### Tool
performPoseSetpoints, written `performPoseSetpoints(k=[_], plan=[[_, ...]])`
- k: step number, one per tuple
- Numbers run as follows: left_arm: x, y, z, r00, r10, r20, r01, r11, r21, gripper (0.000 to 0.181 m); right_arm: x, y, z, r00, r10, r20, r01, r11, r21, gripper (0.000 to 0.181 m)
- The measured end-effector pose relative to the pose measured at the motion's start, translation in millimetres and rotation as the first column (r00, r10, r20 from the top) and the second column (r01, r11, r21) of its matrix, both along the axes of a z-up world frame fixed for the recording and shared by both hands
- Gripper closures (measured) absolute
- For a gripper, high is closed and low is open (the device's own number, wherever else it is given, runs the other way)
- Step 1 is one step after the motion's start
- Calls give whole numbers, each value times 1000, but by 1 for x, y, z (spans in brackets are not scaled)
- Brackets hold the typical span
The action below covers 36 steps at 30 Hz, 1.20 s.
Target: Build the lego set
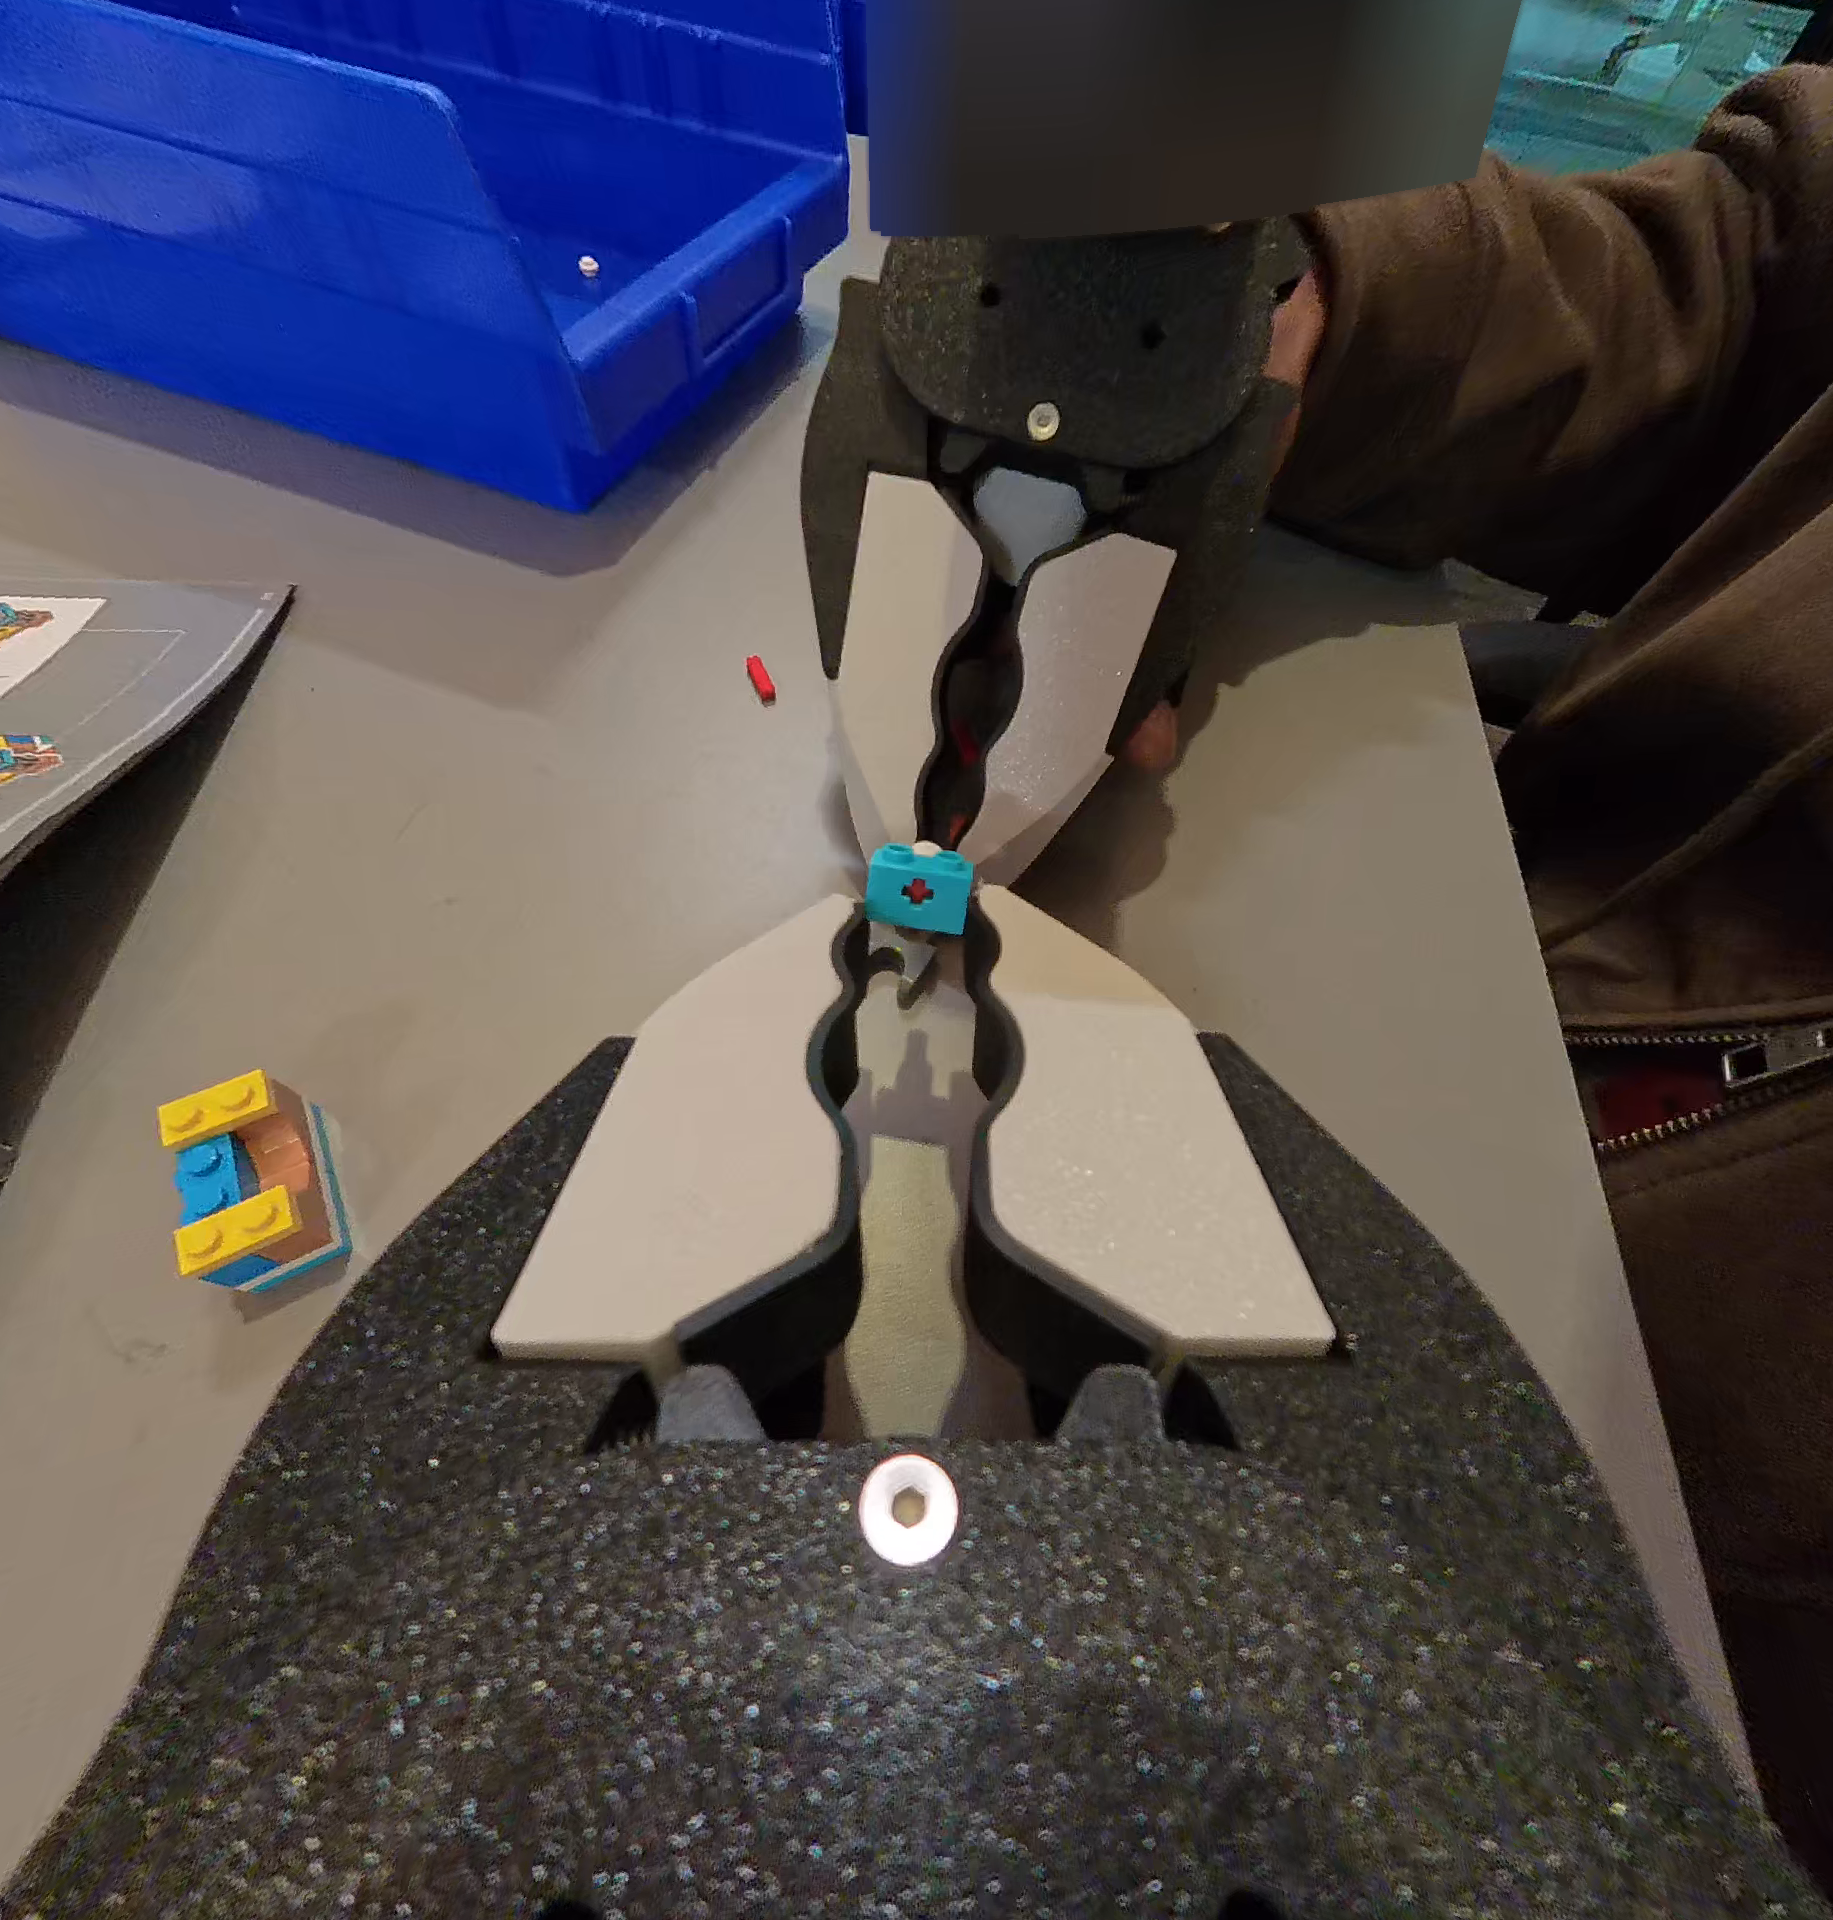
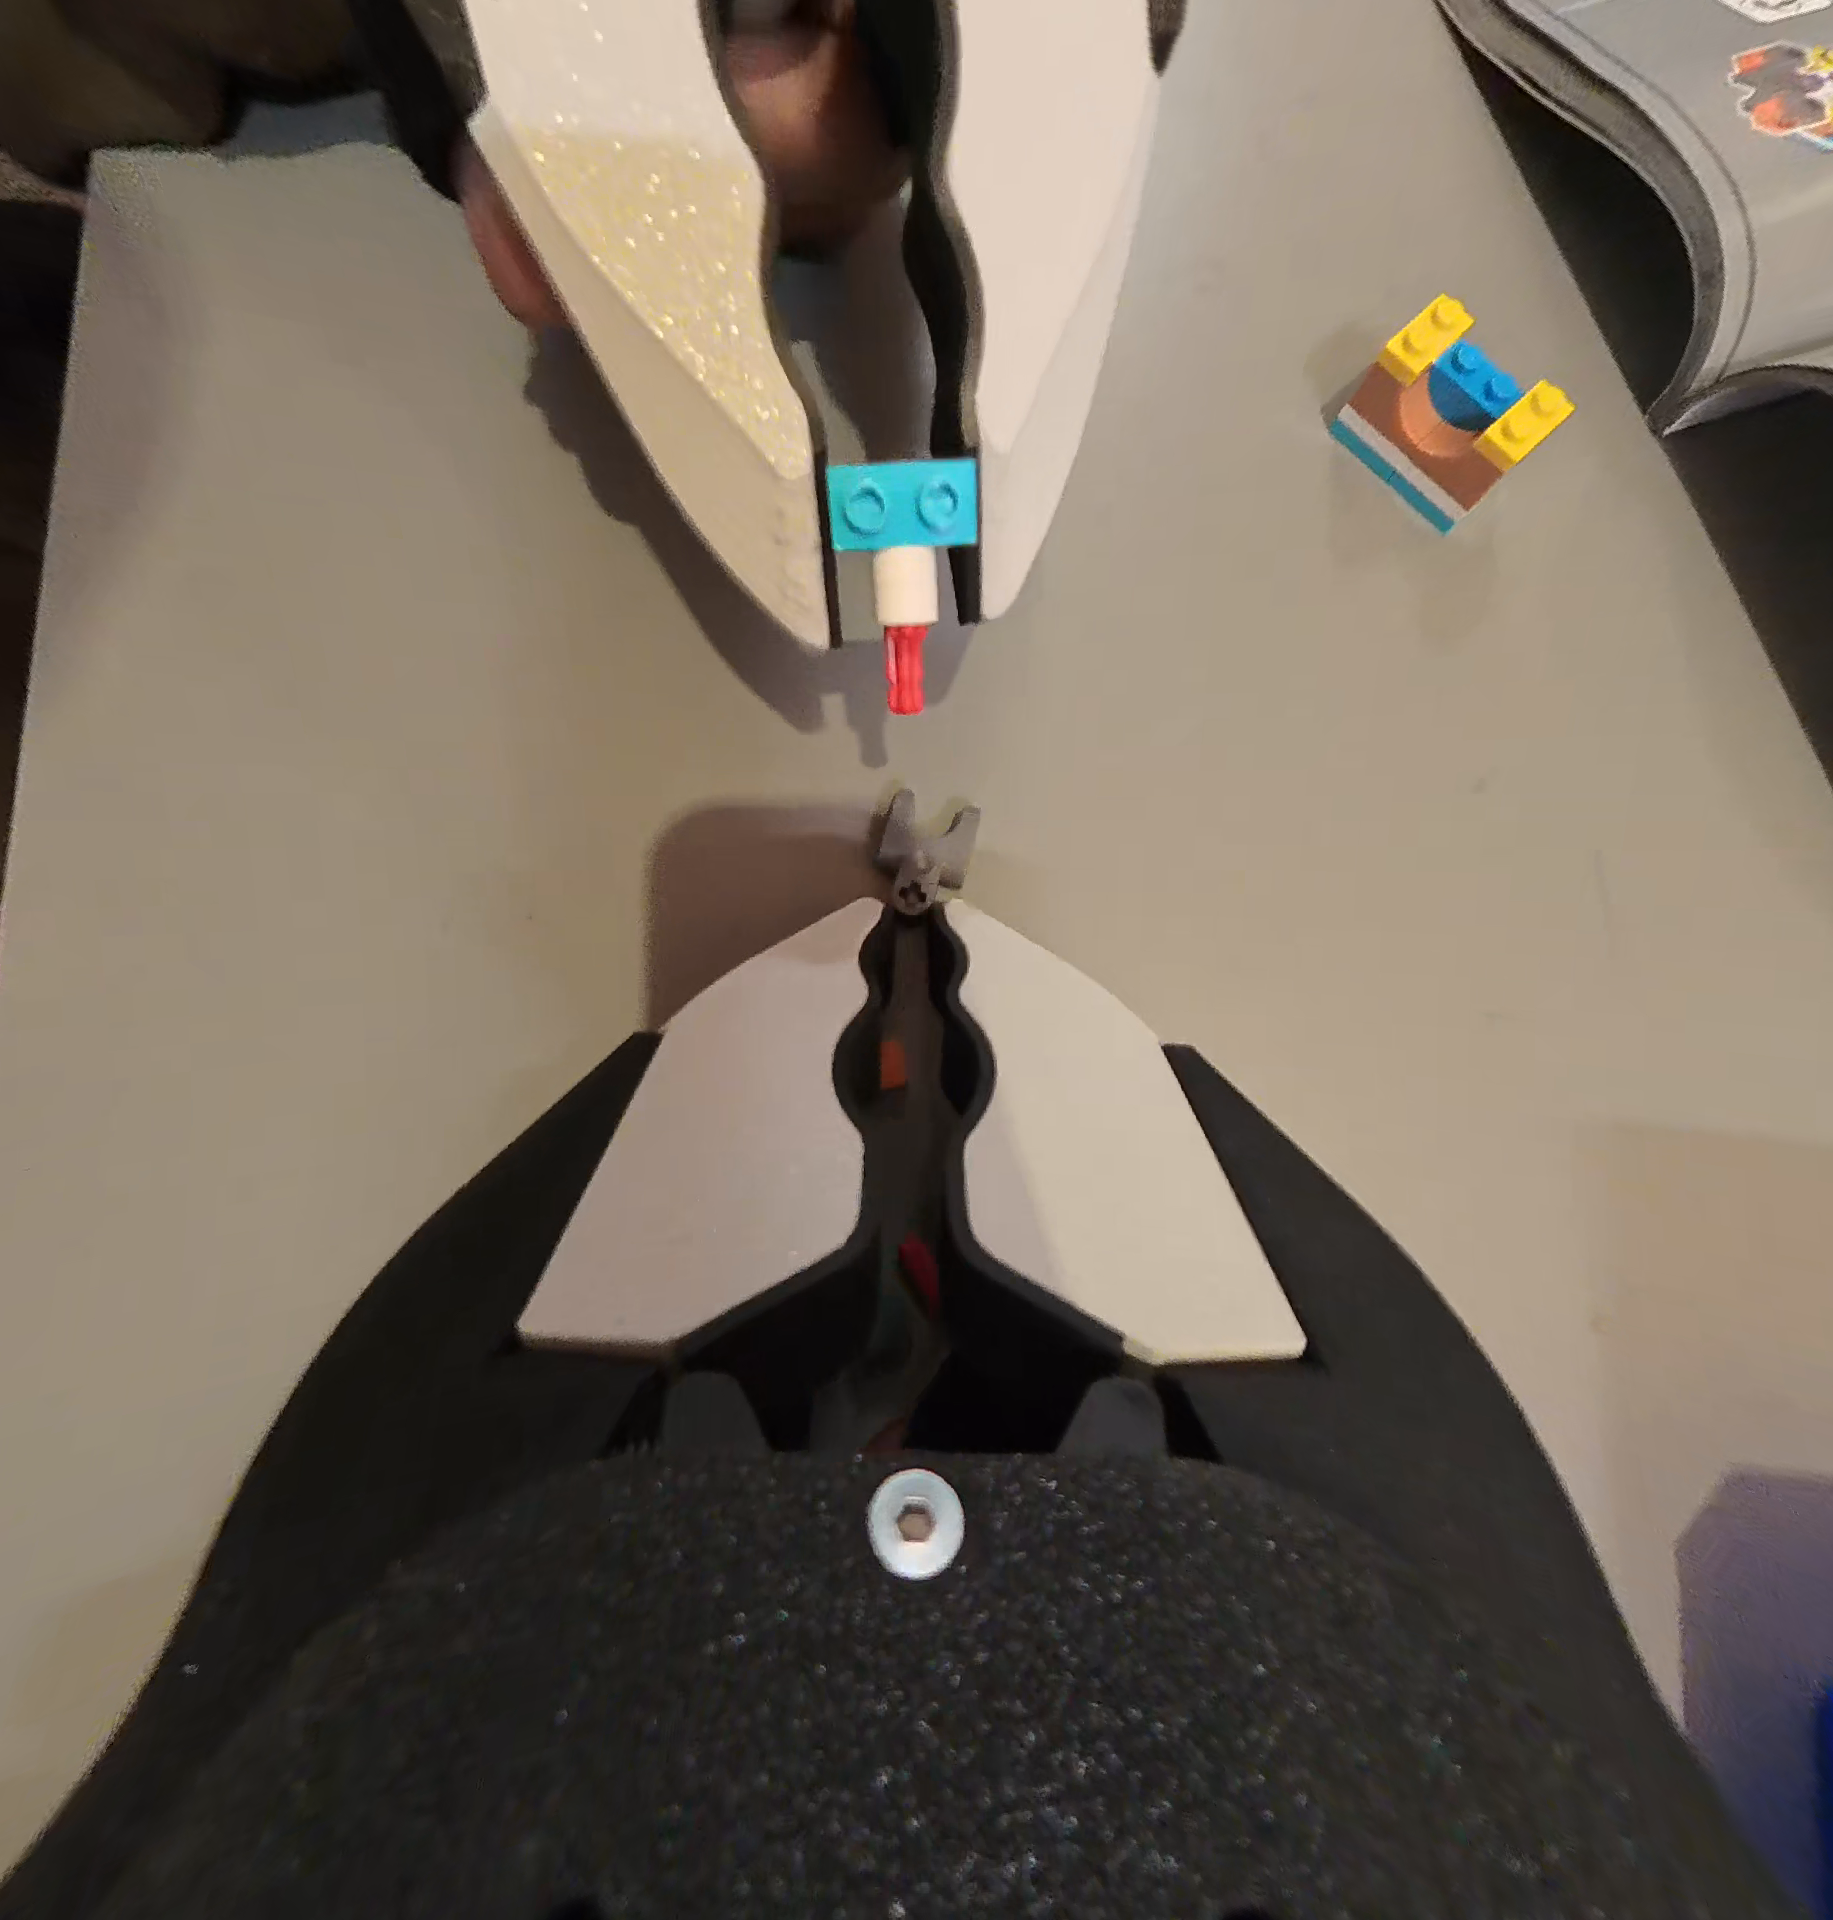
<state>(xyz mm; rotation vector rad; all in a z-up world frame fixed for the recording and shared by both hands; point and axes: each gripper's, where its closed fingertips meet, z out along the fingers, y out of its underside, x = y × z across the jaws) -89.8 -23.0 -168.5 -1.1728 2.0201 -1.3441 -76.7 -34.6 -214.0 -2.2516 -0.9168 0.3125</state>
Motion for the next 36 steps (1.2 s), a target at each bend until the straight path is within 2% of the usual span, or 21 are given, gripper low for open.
performPoseSetpoints(k=[9,22,36], plan=[[-1,1,-3,999,-48,-1,48,998,39,164,-3,7,14,1000,10,-17,-9,995,97,176],[-1,-4,-4,997,-80,3,80,995,54,164,-13,9,30,998,46,-52,-37,986,160,178],[-3,2,-11,996,-86,-16,88,987,133,164,-14,10,29,994,39,-99,-24,989,146,181]])
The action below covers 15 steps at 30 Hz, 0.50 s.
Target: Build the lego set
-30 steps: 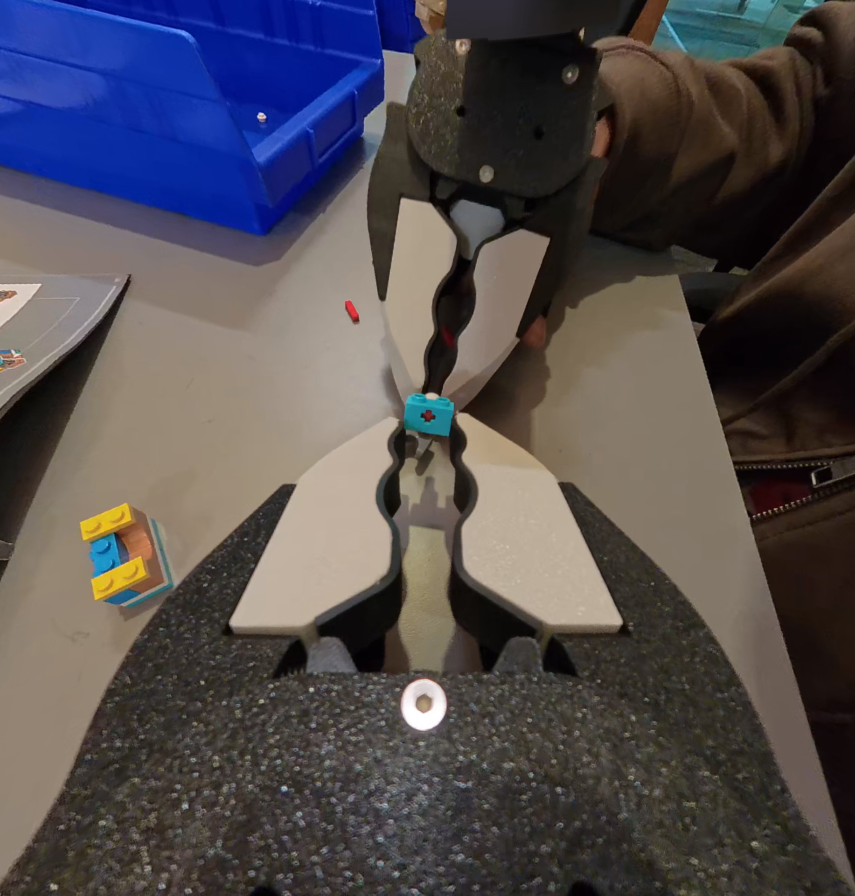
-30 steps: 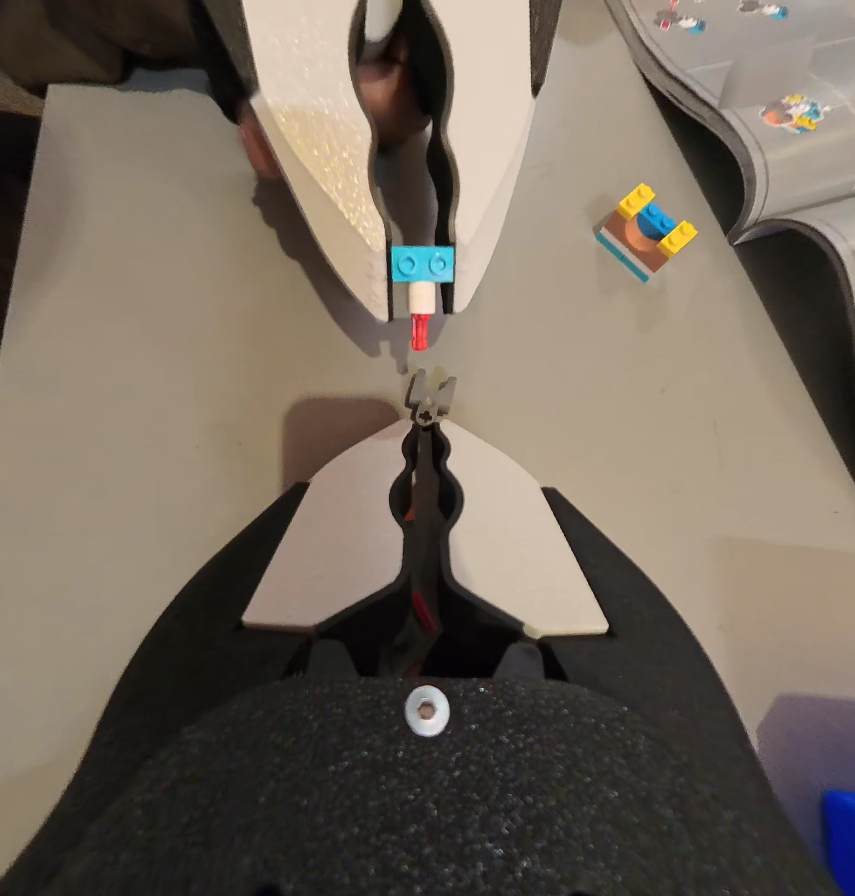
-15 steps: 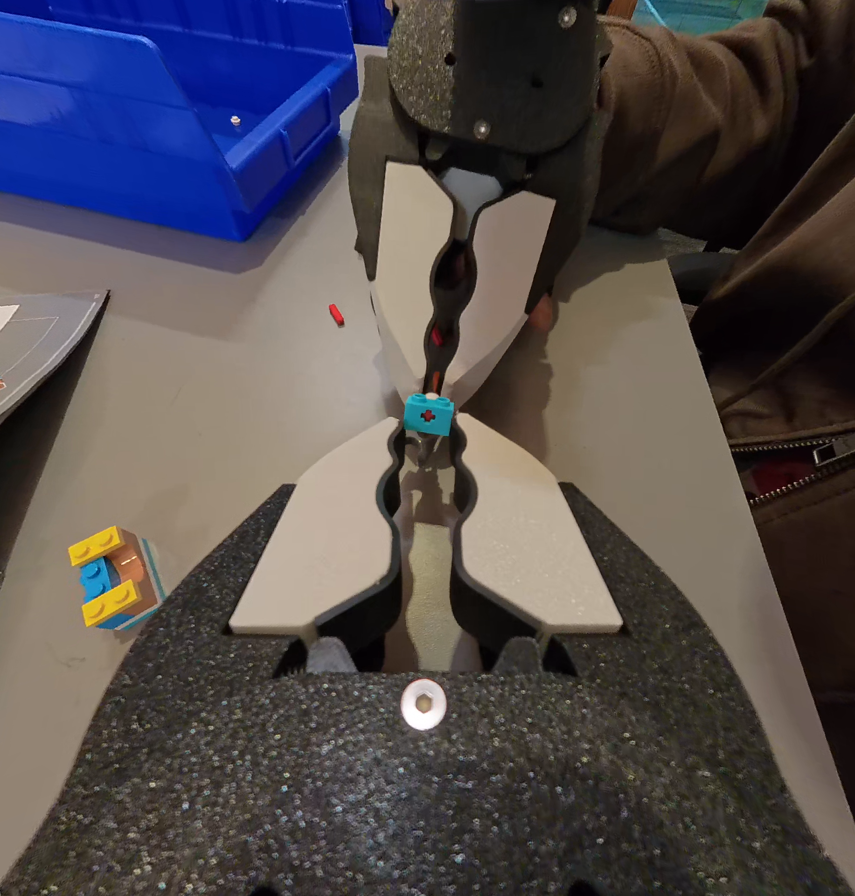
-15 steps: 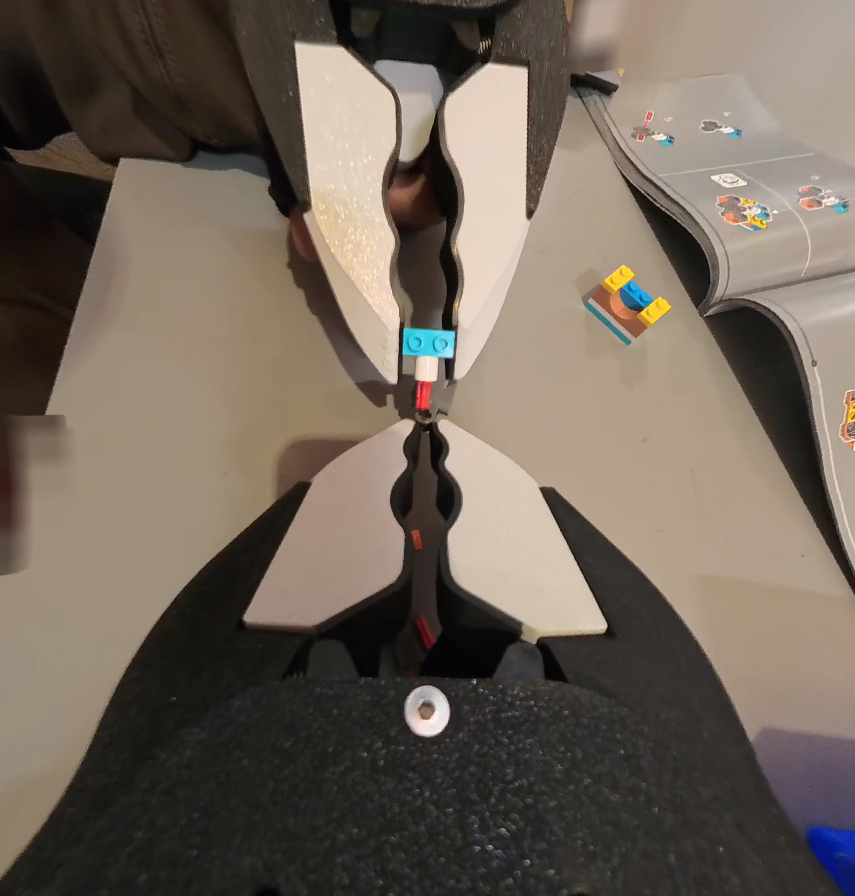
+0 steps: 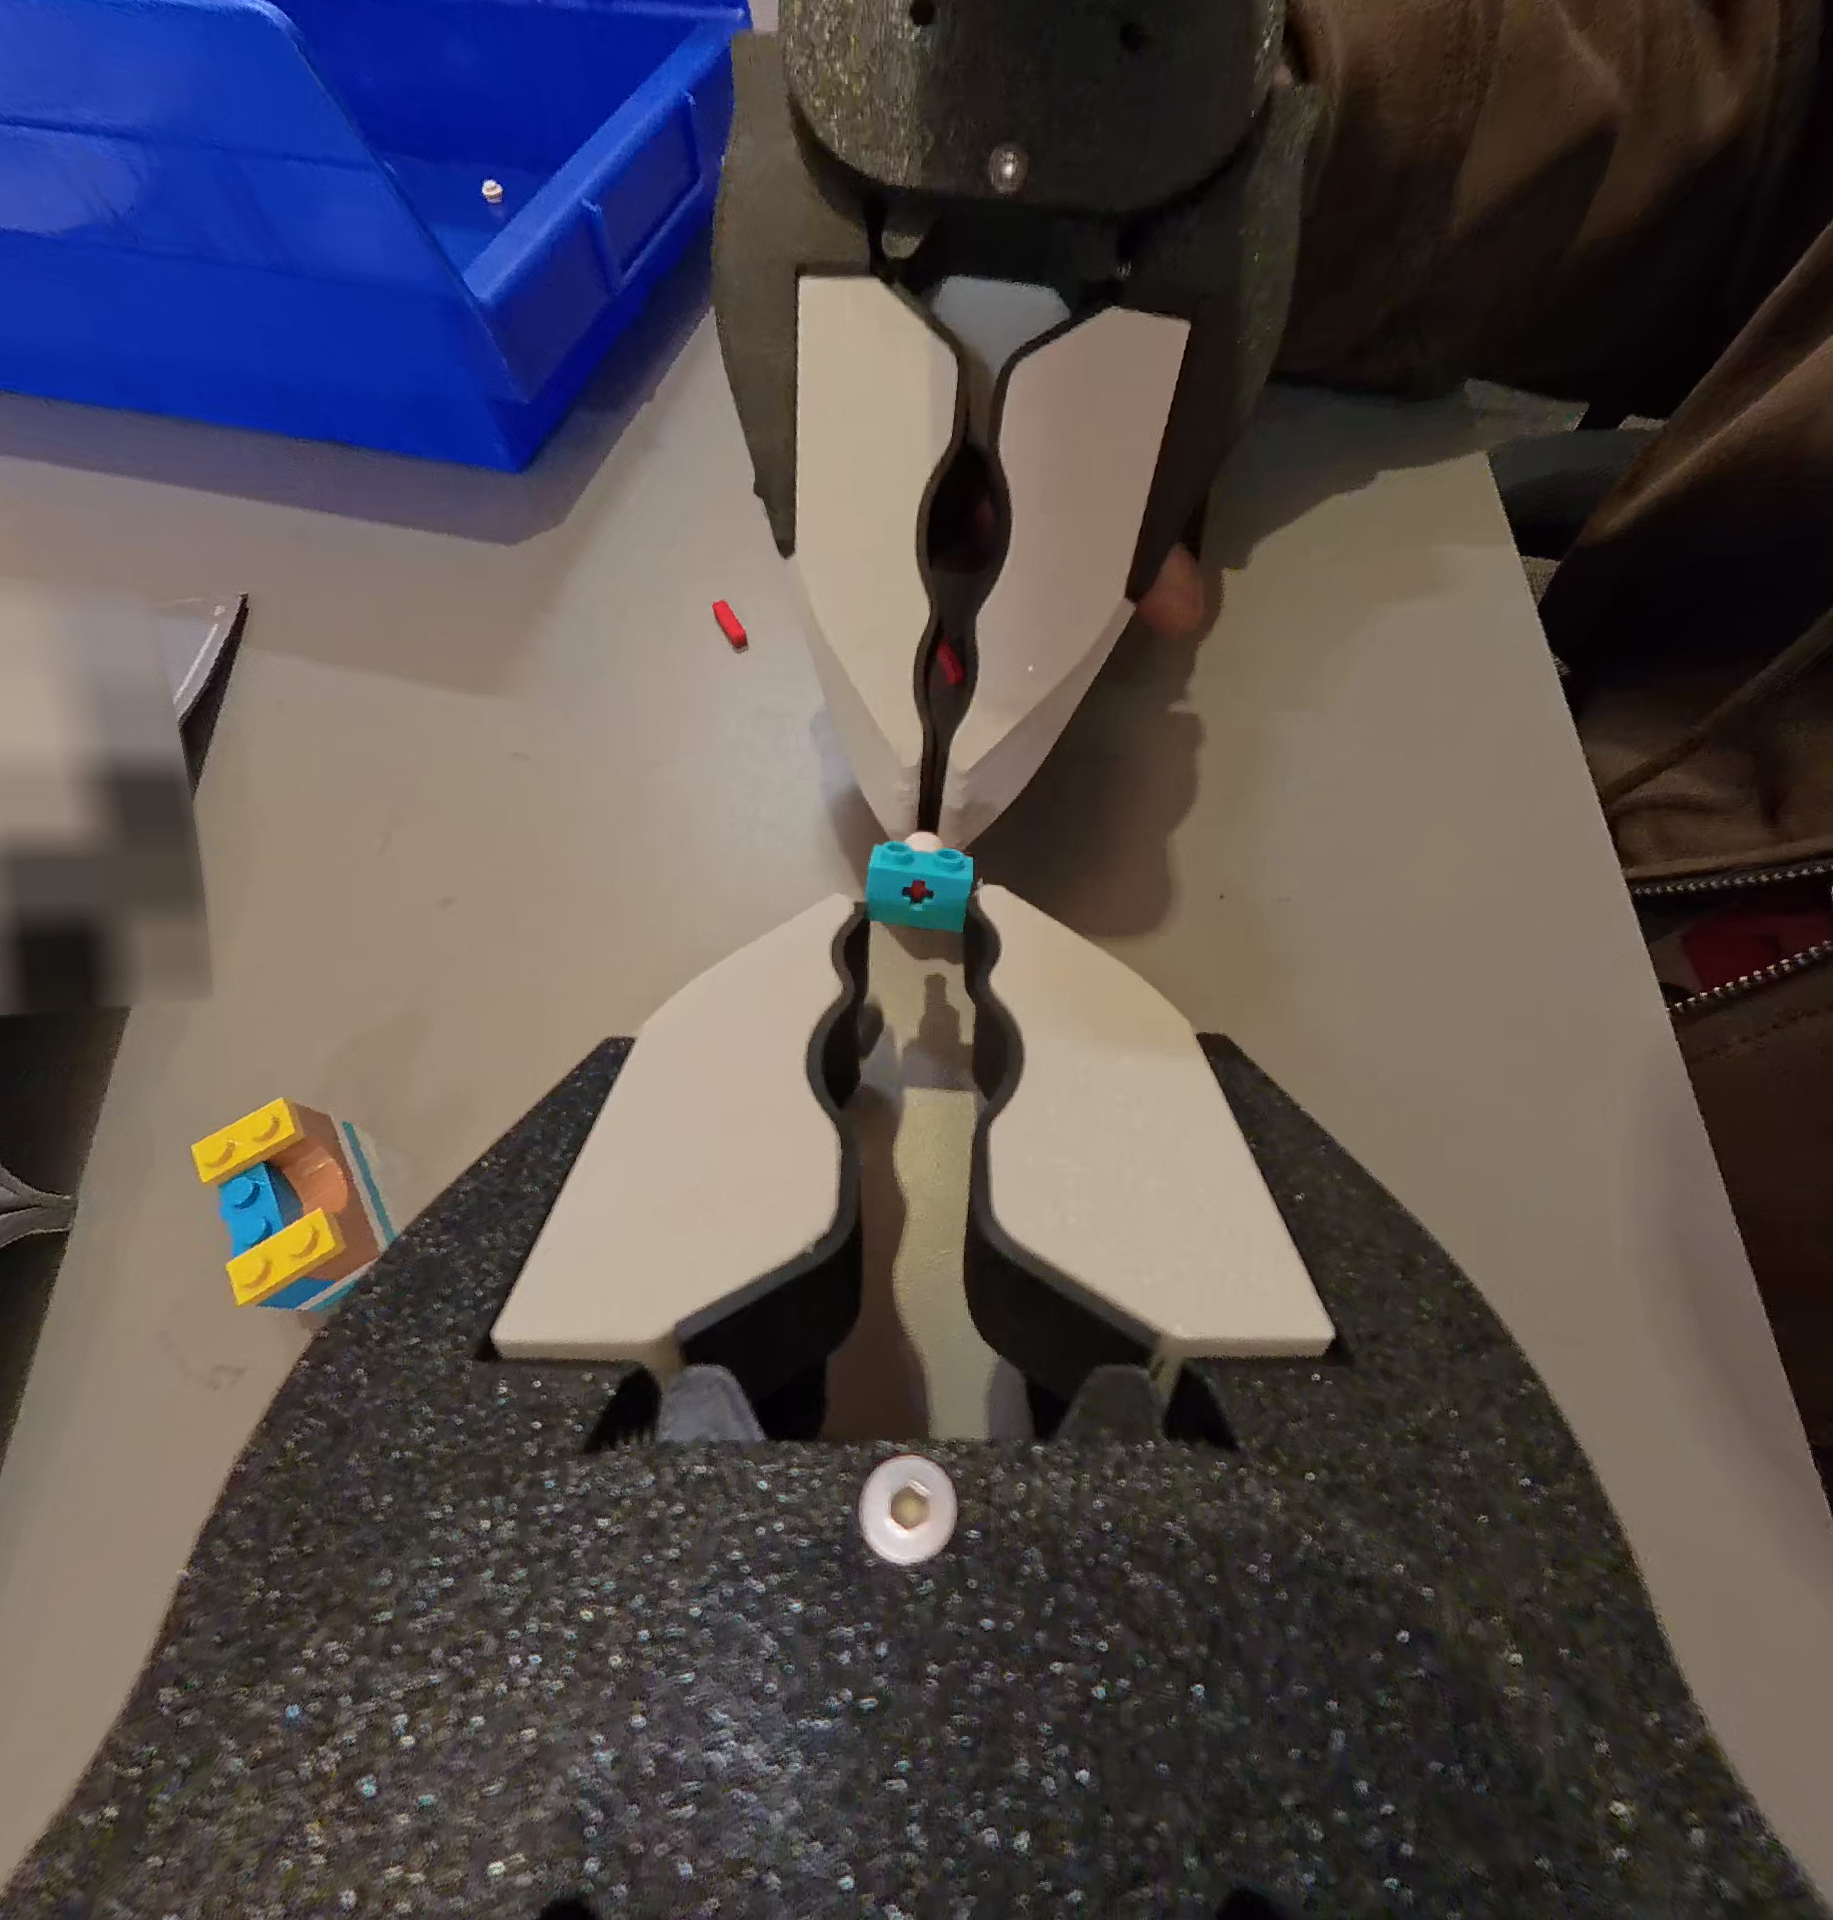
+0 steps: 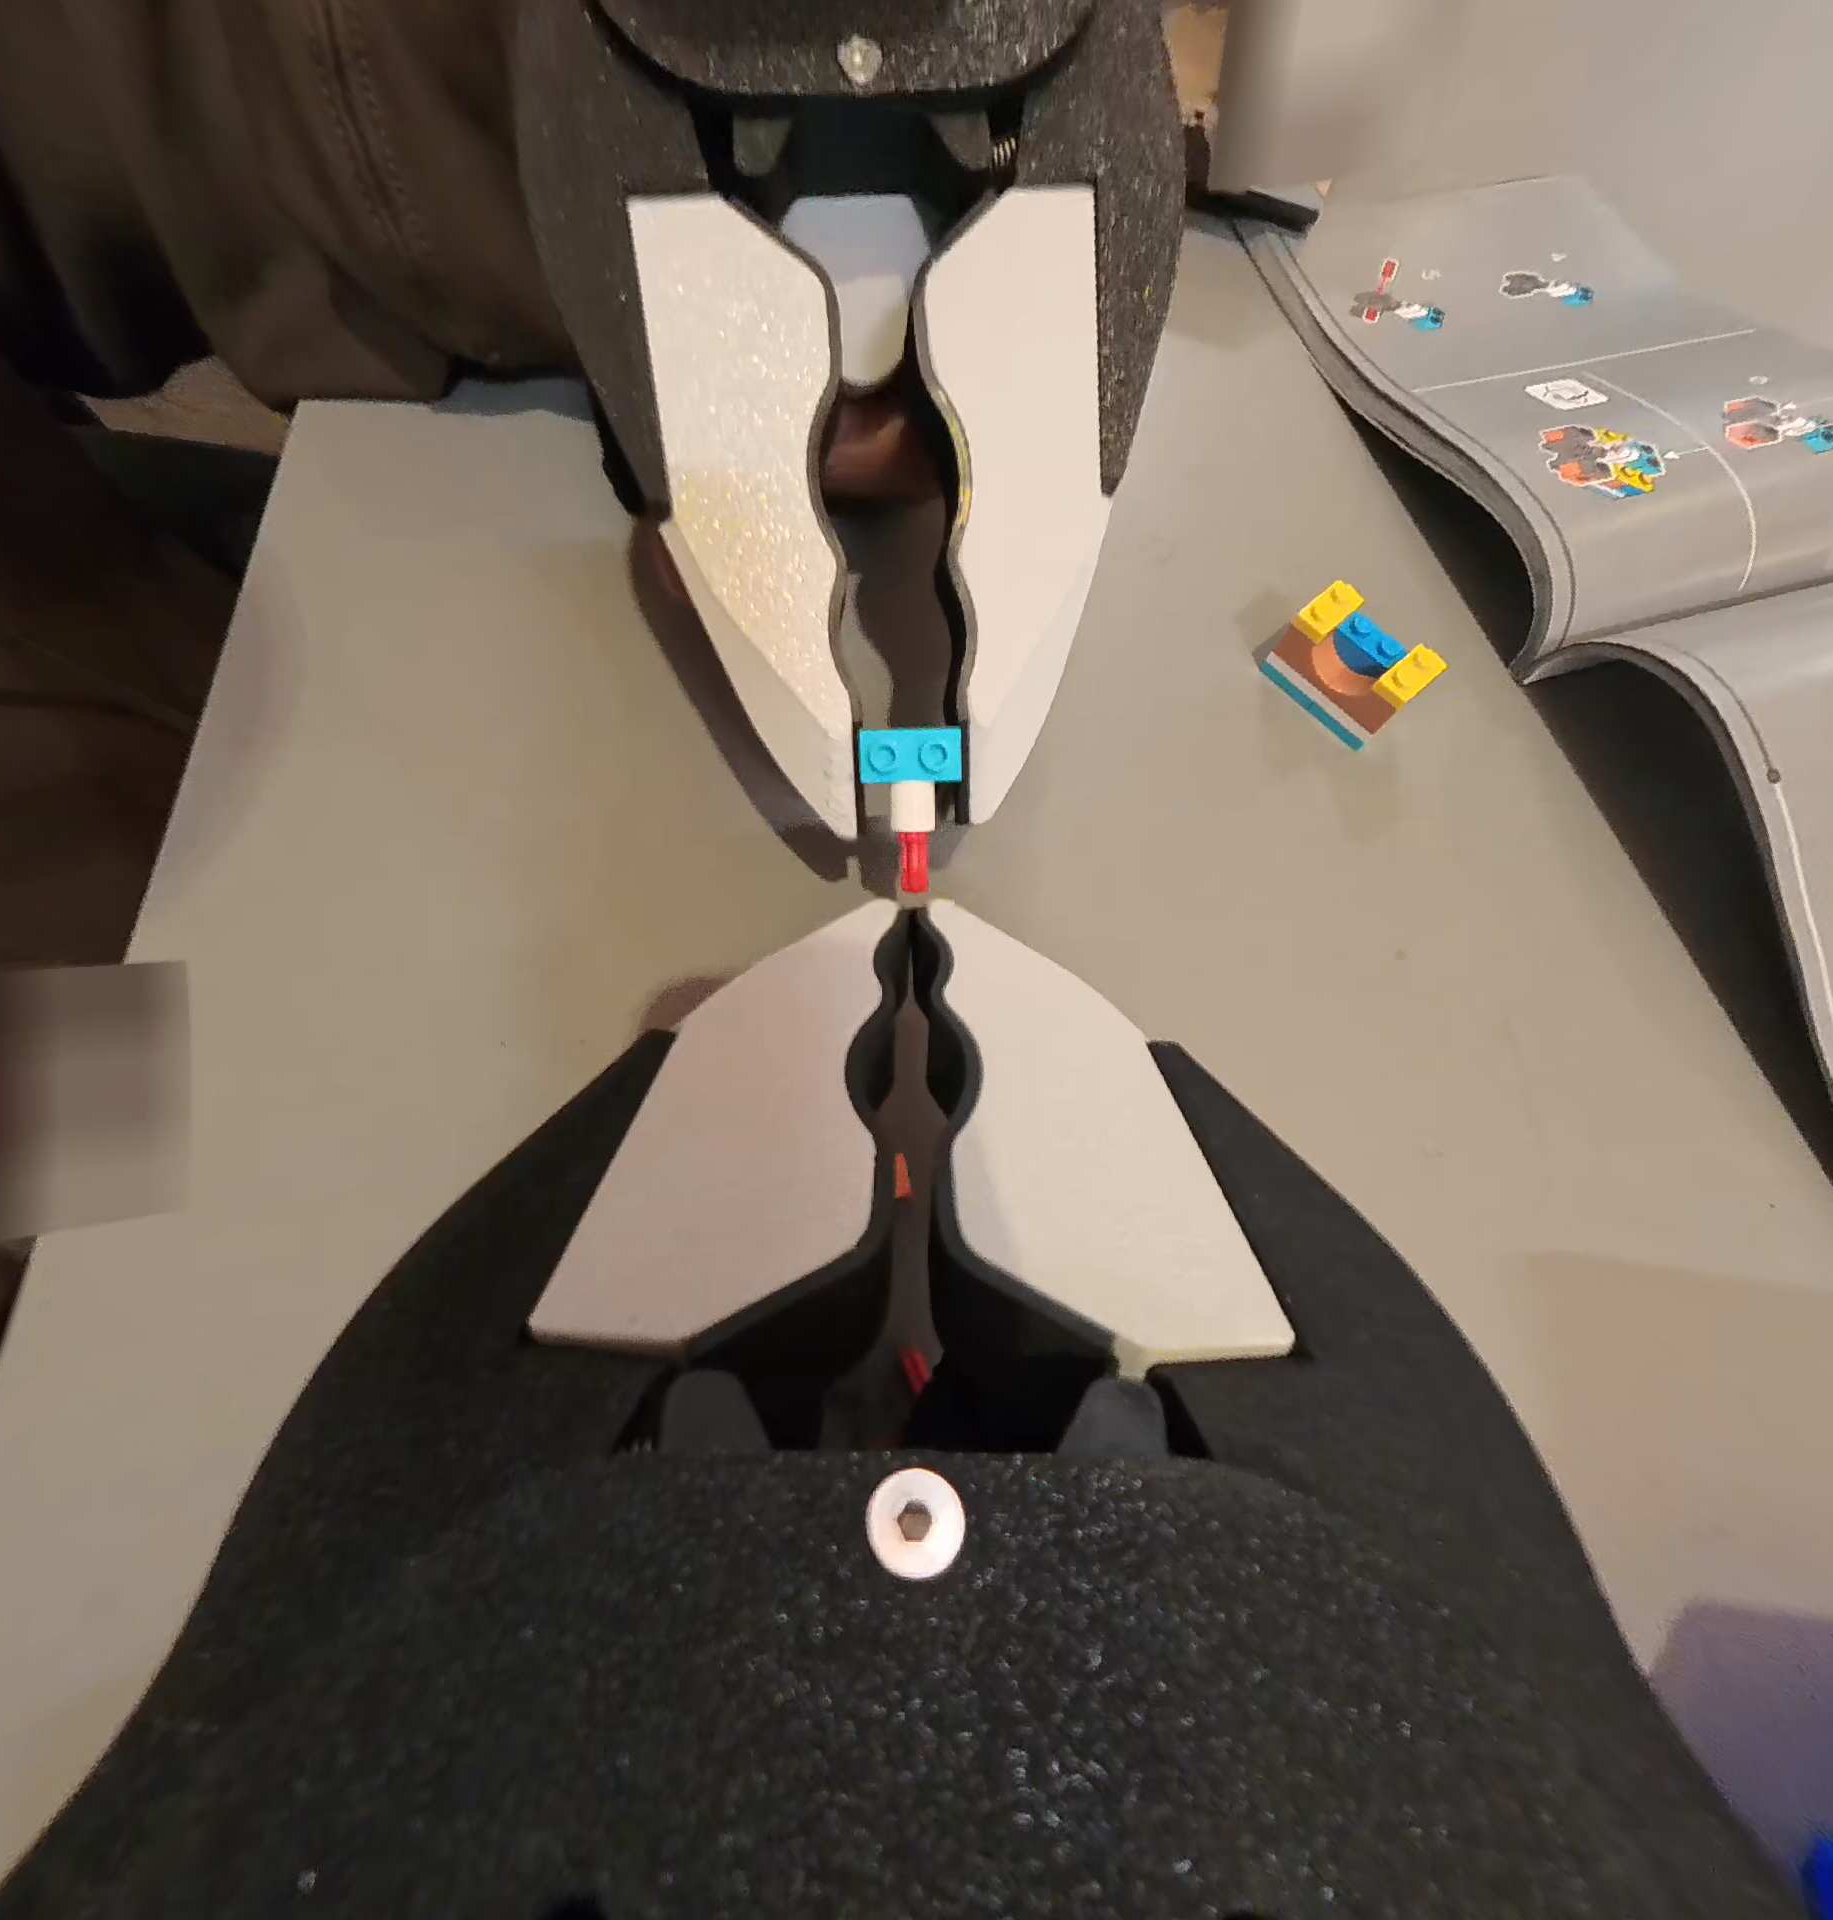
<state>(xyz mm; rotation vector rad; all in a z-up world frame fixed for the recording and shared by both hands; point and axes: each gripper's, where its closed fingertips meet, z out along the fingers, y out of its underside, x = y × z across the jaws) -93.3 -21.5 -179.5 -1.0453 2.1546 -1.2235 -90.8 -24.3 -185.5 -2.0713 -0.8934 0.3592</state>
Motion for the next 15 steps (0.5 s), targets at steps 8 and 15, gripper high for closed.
performPoseSetpoints(k=[8,15], plan=[[-11,23,10,999,51,13,-51,999,-6,164,3,3,-4,999,-15,52,14,1000,14,177],[-34,50,23,979,192,61,-187,979,-81,164,-7,23,4,979,123,164,-142,984,110,167]])
